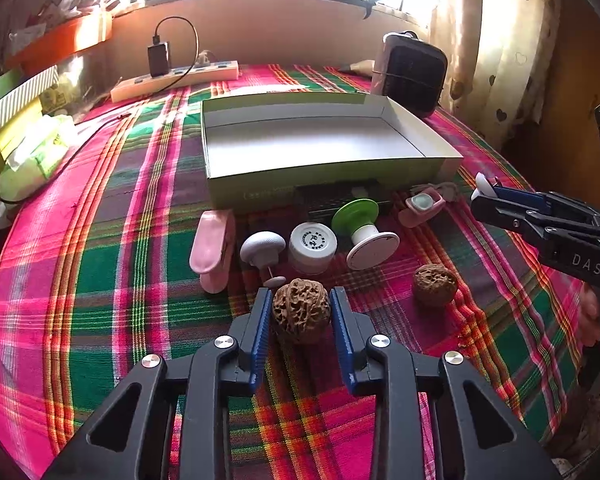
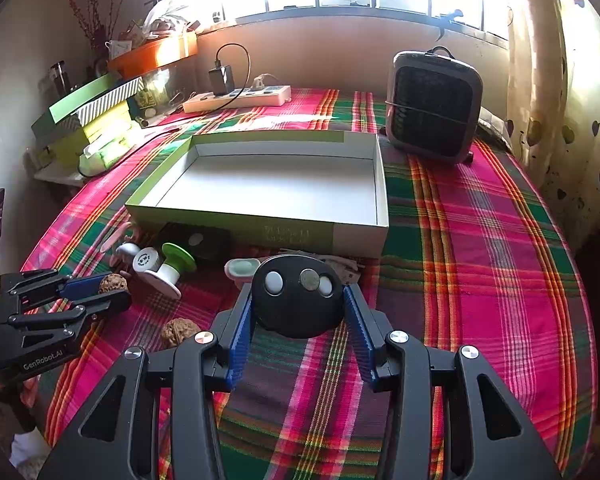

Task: Organize objects
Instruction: 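Carry the black disc and the walnut up over the white tray with both tools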

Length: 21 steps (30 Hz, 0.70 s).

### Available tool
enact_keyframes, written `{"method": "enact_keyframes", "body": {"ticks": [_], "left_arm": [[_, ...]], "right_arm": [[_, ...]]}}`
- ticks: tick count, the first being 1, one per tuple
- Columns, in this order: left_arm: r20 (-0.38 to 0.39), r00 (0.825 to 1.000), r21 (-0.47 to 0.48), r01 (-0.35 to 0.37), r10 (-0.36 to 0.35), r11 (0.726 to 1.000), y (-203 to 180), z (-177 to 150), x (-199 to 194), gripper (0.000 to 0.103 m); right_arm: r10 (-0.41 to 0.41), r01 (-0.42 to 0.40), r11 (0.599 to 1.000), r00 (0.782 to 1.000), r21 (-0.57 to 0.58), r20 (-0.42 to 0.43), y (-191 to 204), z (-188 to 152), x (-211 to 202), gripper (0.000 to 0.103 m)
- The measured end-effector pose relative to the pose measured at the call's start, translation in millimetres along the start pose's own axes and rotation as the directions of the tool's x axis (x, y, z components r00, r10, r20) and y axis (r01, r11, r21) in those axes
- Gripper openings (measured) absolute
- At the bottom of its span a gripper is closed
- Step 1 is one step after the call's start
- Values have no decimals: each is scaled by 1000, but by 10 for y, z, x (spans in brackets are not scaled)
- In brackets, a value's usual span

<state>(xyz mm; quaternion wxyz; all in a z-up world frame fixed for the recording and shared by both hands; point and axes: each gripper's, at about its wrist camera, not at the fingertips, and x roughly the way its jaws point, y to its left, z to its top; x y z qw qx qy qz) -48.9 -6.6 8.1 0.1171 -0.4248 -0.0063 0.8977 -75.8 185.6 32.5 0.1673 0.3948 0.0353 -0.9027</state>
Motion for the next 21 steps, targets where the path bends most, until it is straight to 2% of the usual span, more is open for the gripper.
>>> {"method": "enact_keyframes", "body": {"ticks": [10, 15, 21], "left_arm": [[21, 999, 4, 24, -24, 1000, -31, 84, -116, 27], [55, 998, 4, 41, -41, 999, -19, 262, -207, 27], [71, 996, -3, 49, -49, 999, 61, 504, -137, 27]], "right_arm": [[0, 0, 1000, 1000, -1, 1, 14, 24, -6, 45], [-4, 4, 1000, 1000, -4, 18, 17, 116, -54, 45], [-9, 10, 1000, 1000, -28, 28, 59, 284, -40, 45]]}}
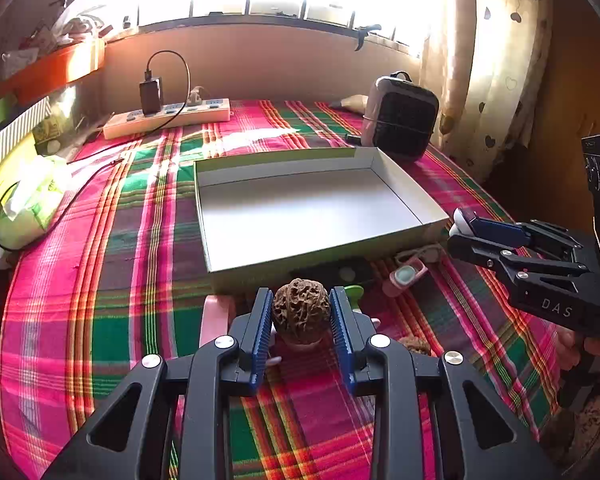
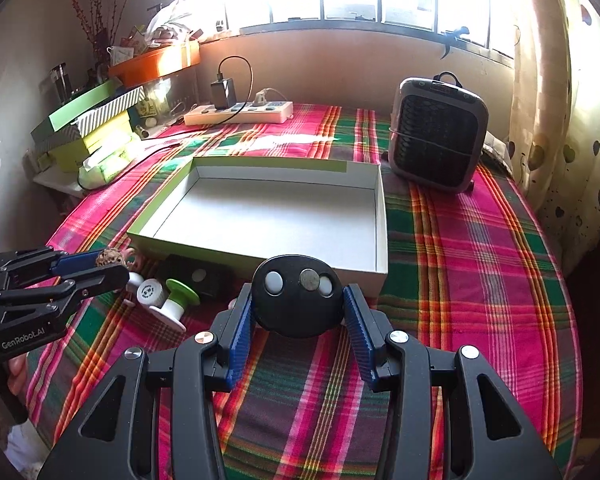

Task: Organize objects
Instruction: 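Carry the black disc and the walnut up over the white tray with both tools, then lower the black disc into the tray and open the right tool while the left tool releases the walnut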

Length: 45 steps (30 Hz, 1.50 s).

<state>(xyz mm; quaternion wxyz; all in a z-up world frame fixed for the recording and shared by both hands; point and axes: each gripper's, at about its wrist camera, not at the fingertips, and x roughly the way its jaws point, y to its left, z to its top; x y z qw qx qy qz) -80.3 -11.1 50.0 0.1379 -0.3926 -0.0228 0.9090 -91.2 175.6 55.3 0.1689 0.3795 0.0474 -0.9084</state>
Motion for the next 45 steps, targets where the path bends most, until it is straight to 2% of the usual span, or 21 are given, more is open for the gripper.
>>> {"method": "enact_keyframes", "body": {"ticks": [14, 28, 35, 45], "left_arm": [[-27, 1000, -37, -2, 1, 999, 250, 431, 379, 27], [-94, 995, -21, -34, 32, 999, 351, 803, 886, 27], [-126, 990, -8, -61, 60, 998, 383, 871, 1080, 27], [-152, 986, -6, -67, 65, 998, 429, 870, 1215, 27]], "right_arm": [[-18, 18, 1000, 1000, -20, -12, -13, 429, 372, 45], [-58, 59, 998, 993, 11, -103, -203, 747, 1064, 45], [-67, 67, 998, 986, -7, -149, -227, 792, 1322, 45], [-91, 90, 996, 980, -16, -178, -241, 788, 1455, 45]]}}
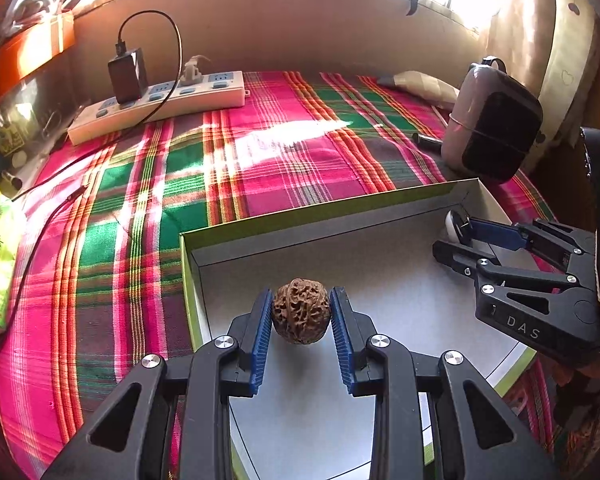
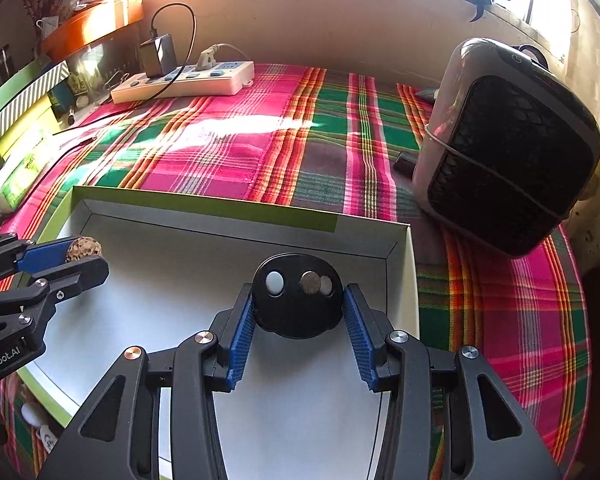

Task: Organize objects
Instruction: 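Lower the black disc into the tray and open the right tool while the left tool releases the walnut, then withdraw both tools from the tray toward the remaining objects on the cloth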

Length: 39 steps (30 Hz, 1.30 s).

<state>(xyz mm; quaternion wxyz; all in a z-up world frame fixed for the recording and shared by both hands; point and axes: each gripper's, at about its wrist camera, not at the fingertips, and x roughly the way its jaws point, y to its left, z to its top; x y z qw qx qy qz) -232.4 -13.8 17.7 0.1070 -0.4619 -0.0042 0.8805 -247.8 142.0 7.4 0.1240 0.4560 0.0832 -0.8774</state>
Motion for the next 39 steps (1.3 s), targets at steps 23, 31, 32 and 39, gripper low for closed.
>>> {"method": "enact_keyframes", "body": {"ticks": [23, 31, 32, 39], "left_arm": [[18, 1000, -30, 18, -17, 999, -9, -15, -56, 38], [46, 999, -31, 28, -27, 999, -52, -107, -223, 38], [54, 998, -31, 27, -25, 999, -53, -122, -255, 38], [91, 996, -35, 24, -21, 999, -43, -235, -476, 38]], "right_arm": [[-8, 8, 1000, 1000, 23, 17, 25, -25, -57, 58], [-19, 18, 999, 999, 34, 37, 41, -91, -215, 64], [-20, 18, 999, 999, 35, 40, 44, -103, -241, 64], [-15, 13, 999, 998, 40, 67, 92, -206, -419, 64]]}}
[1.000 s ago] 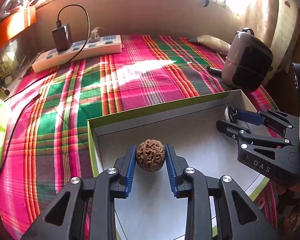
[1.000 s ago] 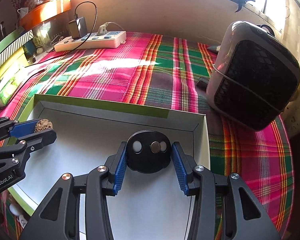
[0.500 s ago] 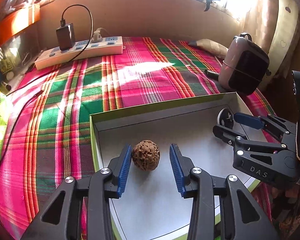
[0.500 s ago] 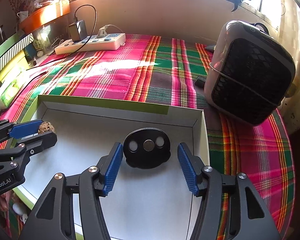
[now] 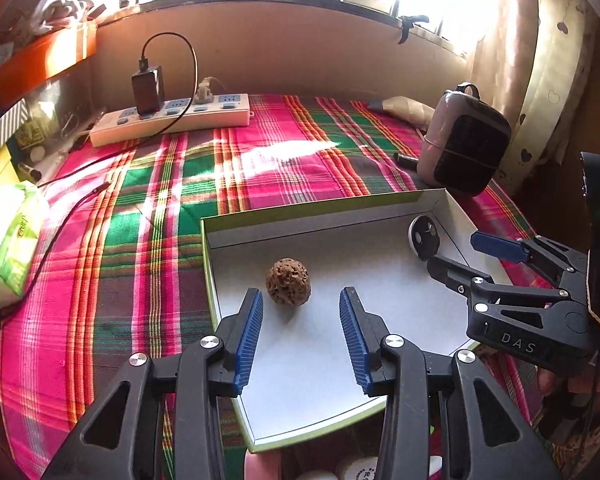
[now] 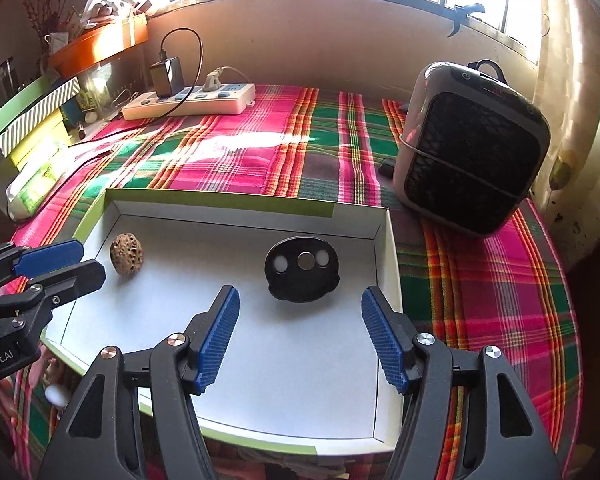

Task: Organize objects
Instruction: 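Withdraw both tools from the tray toward the remaining objects on the cloth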

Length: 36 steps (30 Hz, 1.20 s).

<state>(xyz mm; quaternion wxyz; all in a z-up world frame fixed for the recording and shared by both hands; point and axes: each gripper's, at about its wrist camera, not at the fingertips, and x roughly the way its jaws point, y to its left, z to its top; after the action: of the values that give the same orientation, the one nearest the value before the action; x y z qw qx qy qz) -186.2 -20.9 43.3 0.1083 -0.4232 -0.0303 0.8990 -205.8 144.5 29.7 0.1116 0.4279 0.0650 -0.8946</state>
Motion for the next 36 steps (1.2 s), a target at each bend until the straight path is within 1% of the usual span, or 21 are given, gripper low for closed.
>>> {"method": "enact_keyframes", "body": {"ticks": [2, 6, 9, 13, 19, 21, 25, 28, 32, 36], "left_arm": [[11, 1000, 0, -2, 2, 1000, 4, -44, -68, 38], [31, 999, 5, -28, 28, 1000, 15, -118, -190, 38], [44, 999, 3, -20, 20, 1000, 27, -179, -283, 38], [68, 997, -9, -36, 37, 999, 76, -278, -417, 38], [70, 996, -44, -47, 50, 998, 178, -462, -524, 38], [73, 996, -49, -39, 43, 998, 198, -530, -568, 38], [84, 996, -73, -25, 31, 997, 228, -644, -658, 38], [96, 994, -75, -41, 48, 996, 232, -730, -716, 38], [96, 995, -86, -14, 22, 996, 245, -833, -752, 38], [81, 997, -94, -1, 9, 996, 258, -935, -743, 38]], "right_arm": [[0, 0, 1000, 1000, 4, 4, 8, -36, -40, 64], [8, -9, 1000, 1000, 13, 17, 21, -115, -144, 64], [12, -12, 1000, 1000, 21, 28, 33, -174, -226, 64], [36, -38, 999, 998, 27, 52, 59, -278, -361, 64], [75, -76, 997, 995, 14, 59, 107, -461, -480, 64], [87, -88, 996, 994, 10, 64, 117, -518, -527, 64], [138, -138, 990, 987, -5, 84, 138, -639, -647, 64], [170, -167, 985, 982, -42, 82, 189, -760, -707, 64], [211, -203, 975, 975, -95, 77, 247, -914, -778, 64], [240, -233, 967, 969, -102, 61, 285, -1054, -798, 64]]}}
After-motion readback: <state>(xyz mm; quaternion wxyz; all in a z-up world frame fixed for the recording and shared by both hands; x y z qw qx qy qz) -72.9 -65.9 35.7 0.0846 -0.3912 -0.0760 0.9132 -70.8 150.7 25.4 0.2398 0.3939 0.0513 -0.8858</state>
